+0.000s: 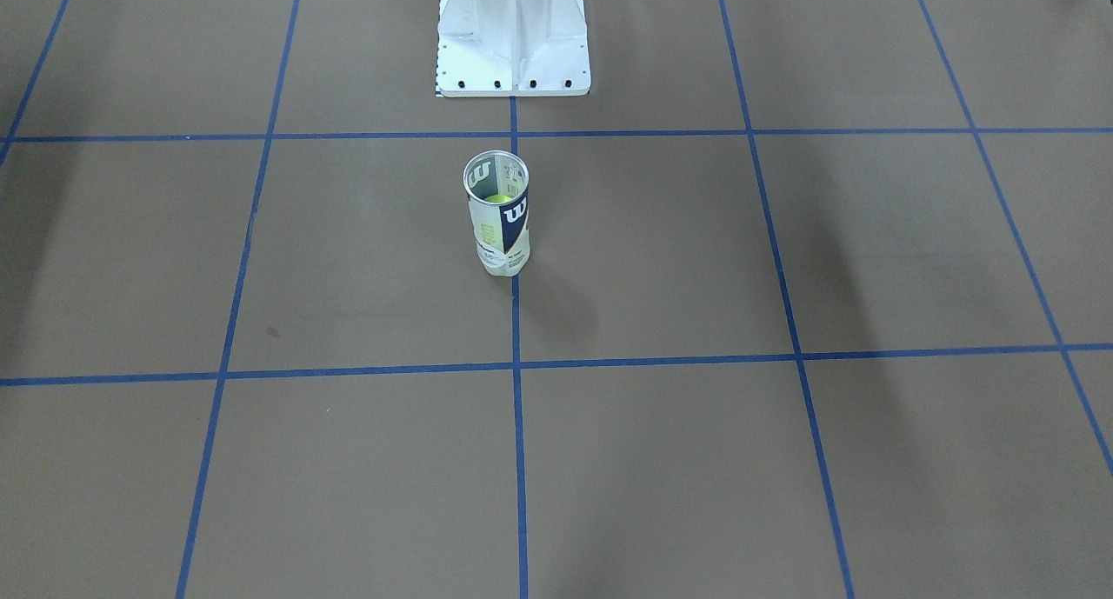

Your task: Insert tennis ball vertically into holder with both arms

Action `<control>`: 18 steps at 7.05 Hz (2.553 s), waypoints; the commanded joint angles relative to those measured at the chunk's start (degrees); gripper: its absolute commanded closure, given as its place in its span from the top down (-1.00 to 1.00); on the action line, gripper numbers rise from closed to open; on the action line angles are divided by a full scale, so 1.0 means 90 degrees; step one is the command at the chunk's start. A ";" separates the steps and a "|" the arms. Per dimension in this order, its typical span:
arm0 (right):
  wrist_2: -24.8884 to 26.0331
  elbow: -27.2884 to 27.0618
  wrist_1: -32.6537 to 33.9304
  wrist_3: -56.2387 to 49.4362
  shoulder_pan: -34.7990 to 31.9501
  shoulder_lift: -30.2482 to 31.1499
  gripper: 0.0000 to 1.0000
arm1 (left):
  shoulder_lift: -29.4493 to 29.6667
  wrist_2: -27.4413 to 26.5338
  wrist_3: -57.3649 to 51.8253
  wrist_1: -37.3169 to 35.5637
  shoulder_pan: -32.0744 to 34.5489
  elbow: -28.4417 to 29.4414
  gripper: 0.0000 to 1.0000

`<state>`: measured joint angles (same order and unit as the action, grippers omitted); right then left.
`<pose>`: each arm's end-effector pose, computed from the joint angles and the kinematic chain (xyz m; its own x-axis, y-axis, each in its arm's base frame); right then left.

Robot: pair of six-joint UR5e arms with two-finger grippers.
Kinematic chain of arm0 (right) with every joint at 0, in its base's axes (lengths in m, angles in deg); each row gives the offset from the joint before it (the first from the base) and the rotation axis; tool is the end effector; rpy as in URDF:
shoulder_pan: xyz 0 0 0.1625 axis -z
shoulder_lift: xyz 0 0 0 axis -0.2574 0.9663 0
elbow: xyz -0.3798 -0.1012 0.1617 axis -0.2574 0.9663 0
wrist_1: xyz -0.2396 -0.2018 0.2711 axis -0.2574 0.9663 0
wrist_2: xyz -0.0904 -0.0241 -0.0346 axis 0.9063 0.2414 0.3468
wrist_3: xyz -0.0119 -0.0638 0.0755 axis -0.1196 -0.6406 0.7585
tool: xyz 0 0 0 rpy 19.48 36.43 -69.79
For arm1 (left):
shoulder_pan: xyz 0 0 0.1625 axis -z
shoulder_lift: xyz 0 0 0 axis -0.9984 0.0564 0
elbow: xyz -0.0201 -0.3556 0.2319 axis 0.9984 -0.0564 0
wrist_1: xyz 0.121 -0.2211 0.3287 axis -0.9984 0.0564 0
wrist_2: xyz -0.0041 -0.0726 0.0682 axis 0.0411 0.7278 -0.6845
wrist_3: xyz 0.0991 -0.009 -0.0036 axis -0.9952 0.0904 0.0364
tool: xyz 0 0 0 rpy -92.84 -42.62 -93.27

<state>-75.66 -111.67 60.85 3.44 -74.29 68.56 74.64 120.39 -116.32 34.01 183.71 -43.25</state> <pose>0.0631 -0.4894 0.6638 0.7664 -0.1155 0.6319 0.0728 0.9930 0.0932 -0.1552 -0.6236 0.6572 0.8085 0.4699 -0.3543 -0.2793 0.8363 0.4717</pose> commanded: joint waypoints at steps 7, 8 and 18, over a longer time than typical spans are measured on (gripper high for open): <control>-0.0030 0.0006 -0.0001 -0.0010 0.0000 0.0014 1.00 | -0.1079 0.1481 0.3771 -0.1861 -0.0156 -0.1789 1.00; -0.0030 0.0006 -0.0001 -0.0010 0.0000 0.0014 1.00 | -0.1089 0.1471 0.3741 -0.1852 -0.0185 -0.1760 1.00; -0.0040 -0.0004 -0.0001 -0.0010 0.0010 0.0073 1.00 | -0.1303 0.1462 0.3731 -0.1344 -0.0401 -0.1770 1.00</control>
<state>-76.02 -111.71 60.85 3.33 -74.23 69.19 63.02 133.56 -82.74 21.91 180.24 -59.18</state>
